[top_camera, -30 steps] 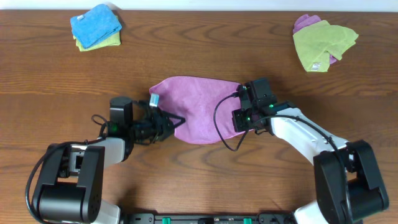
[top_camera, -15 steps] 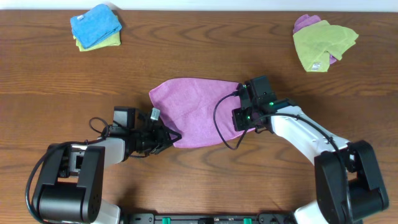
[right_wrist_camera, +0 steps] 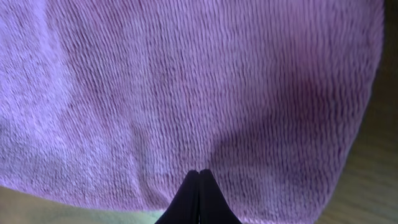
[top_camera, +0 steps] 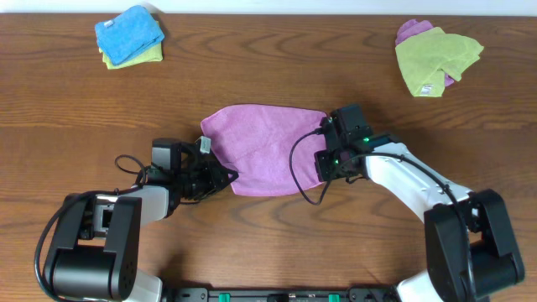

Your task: Fold the cloth

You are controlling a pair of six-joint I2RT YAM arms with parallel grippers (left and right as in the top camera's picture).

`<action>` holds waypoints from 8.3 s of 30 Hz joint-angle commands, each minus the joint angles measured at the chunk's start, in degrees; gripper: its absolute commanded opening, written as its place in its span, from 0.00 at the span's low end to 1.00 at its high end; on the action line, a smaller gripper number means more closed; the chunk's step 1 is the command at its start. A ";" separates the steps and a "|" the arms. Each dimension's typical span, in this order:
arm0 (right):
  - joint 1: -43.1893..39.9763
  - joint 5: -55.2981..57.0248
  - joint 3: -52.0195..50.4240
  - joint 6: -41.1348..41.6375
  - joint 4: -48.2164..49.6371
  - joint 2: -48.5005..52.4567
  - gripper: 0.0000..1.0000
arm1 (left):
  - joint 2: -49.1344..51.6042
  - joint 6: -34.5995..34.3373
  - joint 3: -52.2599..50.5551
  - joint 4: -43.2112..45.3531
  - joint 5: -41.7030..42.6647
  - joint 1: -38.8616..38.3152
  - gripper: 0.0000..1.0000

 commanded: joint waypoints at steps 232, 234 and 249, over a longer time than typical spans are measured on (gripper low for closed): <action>0.52 -5.03 16.46 5.57 19.17 21.07 0.02 | -6.51 -9.64 6.95 -7.15 12.85 0.76 0.59; 0.52 -5.03 16.48 5.57 18.53 21.07 0.01 | -6.51 -3.80 6.95 -11.74 8.70 0.68 0.57; 0.55 -6.32 17.16 3.39 12.76 21.05 0.01 | -6.51 7.02 6.95 -32.83 -23.89 0.59 0.50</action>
